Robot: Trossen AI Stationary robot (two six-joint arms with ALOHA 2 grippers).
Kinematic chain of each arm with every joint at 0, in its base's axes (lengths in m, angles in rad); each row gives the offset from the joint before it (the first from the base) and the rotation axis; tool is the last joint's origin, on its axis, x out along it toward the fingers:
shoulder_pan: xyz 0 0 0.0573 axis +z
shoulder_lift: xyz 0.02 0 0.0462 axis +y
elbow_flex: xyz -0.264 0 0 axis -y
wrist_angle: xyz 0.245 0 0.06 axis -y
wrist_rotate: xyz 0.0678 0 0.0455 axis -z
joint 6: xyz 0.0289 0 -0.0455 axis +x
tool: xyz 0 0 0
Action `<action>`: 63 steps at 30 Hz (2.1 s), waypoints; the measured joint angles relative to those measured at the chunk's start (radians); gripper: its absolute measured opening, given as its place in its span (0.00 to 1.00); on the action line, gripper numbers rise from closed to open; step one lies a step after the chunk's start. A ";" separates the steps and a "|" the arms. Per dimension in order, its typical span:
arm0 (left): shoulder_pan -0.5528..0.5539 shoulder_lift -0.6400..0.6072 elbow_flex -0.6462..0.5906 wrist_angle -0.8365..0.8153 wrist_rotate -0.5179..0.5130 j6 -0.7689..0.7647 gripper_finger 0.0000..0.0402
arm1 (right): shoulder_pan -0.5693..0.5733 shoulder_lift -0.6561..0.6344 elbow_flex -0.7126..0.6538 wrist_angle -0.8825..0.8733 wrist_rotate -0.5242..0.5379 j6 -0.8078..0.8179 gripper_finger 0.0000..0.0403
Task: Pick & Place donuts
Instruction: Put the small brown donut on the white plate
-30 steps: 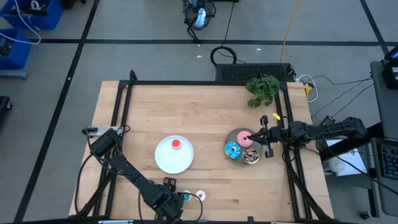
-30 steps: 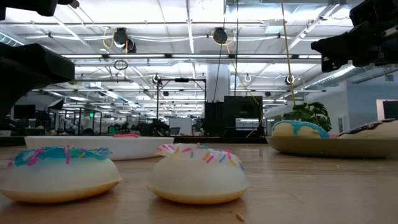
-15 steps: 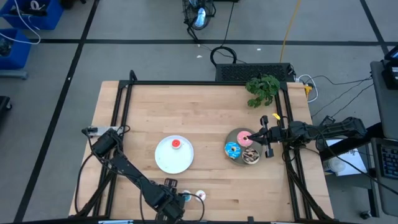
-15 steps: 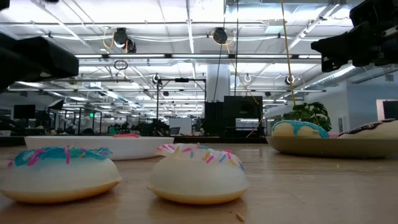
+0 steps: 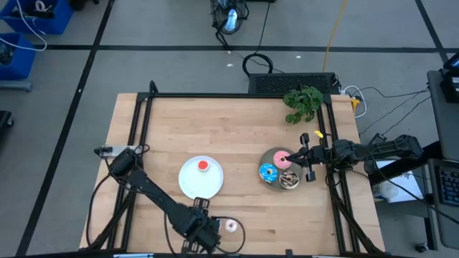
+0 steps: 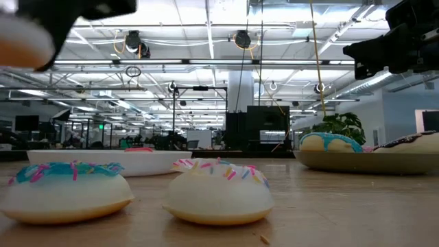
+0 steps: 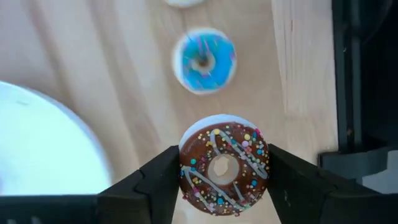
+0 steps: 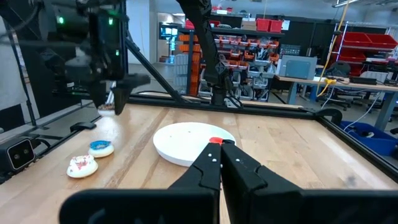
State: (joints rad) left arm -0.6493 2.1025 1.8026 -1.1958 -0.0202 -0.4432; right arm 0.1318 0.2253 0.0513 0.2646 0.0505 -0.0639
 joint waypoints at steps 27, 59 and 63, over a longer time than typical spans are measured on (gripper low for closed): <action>0.258 -0.266 0.097 -0.318 -0.171 0.167 0.54 | 0.000 0.000 0.000 -0.008 0.000 -0.003 0.00; 0.341 -0.512 -0.642 0.219 -0.059 0.020 0.54 | 0.000 0.000 0.000 -0.003 0.000 0.000 0.00; 0.347 -0.512 -0.643 0.247 -0.059 0.072 0.54 | 0.000 0.000 0.000 0.001 0.000 0.000 0.00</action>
State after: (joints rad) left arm -0.3027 1.5906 1.1600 -0.9486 -0.0794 -0.3714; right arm 0.1316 0.2255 0.0513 0.2651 0.0505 -0.0643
